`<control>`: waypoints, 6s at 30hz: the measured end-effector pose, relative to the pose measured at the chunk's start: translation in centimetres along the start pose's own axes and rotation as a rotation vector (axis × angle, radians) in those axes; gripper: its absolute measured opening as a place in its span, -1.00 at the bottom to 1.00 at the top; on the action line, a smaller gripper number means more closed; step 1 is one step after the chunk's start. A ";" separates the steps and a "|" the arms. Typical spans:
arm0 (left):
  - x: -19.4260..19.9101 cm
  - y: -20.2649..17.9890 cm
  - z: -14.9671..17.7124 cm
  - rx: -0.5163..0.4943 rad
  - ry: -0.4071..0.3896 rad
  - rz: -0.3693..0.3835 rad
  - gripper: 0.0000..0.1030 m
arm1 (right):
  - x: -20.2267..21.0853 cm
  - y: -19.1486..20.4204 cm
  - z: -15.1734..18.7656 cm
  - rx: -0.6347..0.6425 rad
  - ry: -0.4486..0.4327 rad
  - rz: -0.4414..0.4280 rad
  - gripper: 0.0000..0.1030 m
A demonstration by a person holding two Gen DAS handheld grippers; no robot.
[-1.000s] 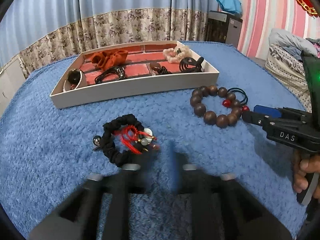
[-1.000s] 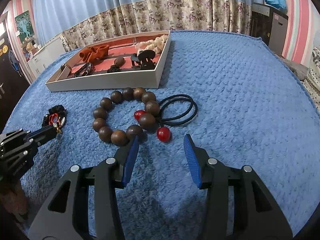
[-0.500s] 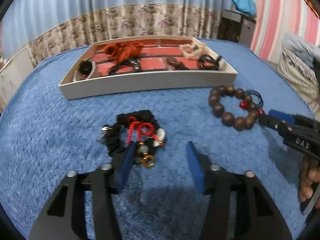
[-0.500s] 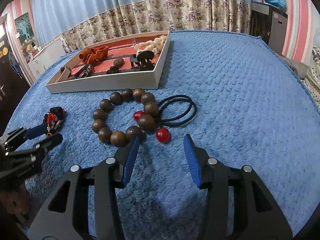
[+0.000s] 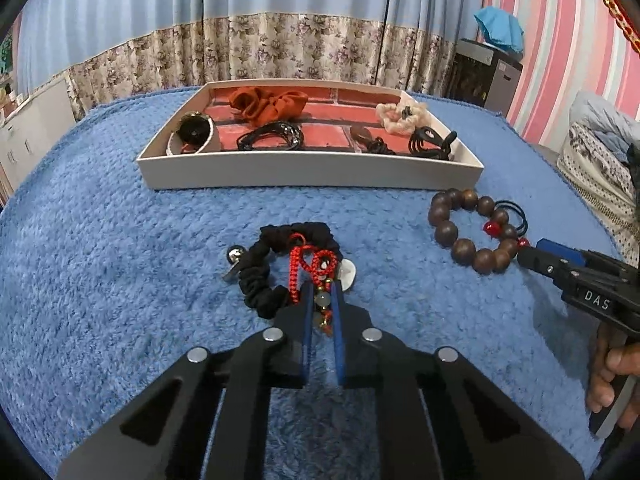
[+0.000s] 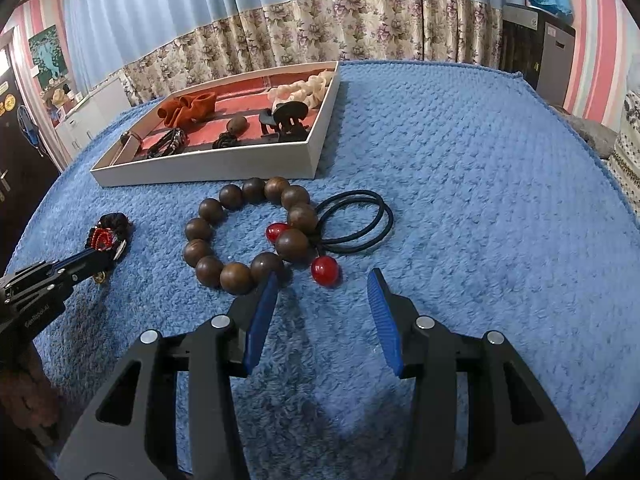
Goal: Organize jewelry
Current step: 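Close the left tool on the black scrunchie and lift it, then grasp the black hair ties with red beads with the right tool, then carry the scrunchie with the left tool while the right tool carries the hair ties to the tray, then open both tools to release the items in the tray, then grasp the black scrunchie with the left tool while the right tool grasps the wooden bead bracelet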
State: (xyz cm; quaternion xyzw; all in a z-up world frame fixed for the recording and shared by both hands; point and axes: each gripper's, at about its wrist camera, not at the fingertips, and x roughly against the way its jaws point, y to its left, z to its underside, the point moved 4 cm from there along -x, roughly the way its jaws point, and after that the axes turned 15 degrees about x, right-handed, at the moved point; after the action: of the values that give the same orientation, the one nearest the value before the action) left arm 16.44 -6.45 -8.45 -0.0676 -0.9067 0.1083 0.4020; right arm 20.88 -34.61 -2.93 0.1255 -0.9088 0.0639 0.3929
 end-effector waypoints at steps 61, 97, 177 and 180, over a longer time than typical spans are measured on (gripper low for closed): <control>7.4 -1.0 -6.0 -0.008 -0.147 0.076 -0.83 | 8.3 1.8 -6.7 0.081 -0.194 0.024 -0.70; -0.4 -0.4 -18.9 -0.017 -0.210 0.011 -0.83 | -2.8 4.3 -21.0 0.097 -0.175 0.005 -0.70; -2.1 3.0 -2.8 0.007 0.023 -0.043 -0.67 | -3.0 2.6 -2.6 0.066 0.070 0.068 -0.63; -1.4 3.1 -2.6 0.009 0.008 -0.040 -0.68 | -2.3 3.0 -2.2 0.063 0.059 0.063 -0.63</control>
State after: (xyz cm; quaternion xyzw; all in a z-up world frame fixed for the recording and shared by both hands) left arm 19.41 -3.39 -8.52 -0.0483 -0.9057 0.1040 0.4081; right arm 23.09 -30.85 -3.21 0.1070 -0.8977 0.1085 0.4133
